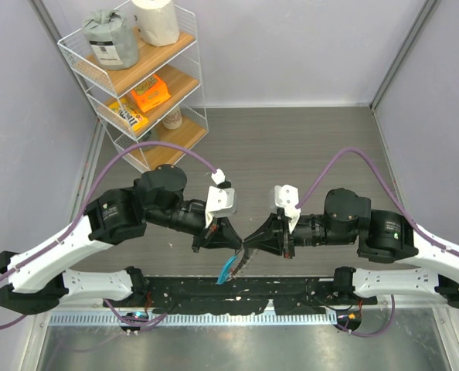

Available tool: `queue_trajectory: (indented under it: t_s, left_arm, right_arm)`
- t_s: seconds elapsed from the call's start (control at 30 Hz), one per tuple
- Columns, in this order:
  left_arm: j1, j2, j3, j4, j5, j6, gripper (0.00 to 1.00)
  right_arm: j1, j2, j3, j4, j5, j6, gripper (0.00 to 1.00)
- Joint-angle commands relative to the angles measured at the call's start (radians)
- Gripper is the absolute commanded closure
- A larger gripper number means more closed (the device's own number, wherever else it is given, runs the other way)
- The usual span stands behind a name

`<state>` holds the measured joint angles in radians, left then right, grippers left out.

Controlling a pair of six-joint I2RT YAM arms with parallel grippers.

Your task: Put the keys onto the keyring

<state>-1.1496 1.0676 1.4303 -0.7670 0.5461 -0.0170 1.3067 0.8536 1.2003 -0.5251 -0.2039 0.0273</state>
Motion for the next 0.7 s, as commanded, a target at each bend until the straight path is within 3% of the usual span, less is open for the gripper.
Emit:
queue_trajectory:
  t_s: [0.0,0.17,0.4,0.67]
  left_arm:
    - [0.004,-0.012,0.012,0.061,0.021,0.009,1.0]
    - [0.002,-0.018,-0.002,0.078,0.02,0.002,1.0]
    - [0.004,-0.058,-0.044,0.155,0.025,-0.015,0.68]
    - [0.002,-0.074,-0.065,0.21,0.037,-0.037,0.59]
  right_arm:
    - [0.005,-0.005,0.002,0.046,-0.017,-0.004,0.94]
    - [0.006,-0.048,-0.033,0.106,-0.023,-0.003,0.94]
    - [0.006,-0.113,-0.097,0.203,-0.022,0.01,0.94]
    - [0.006,-0.152,-0.149,0.31,-0.038,0.023,0.94]
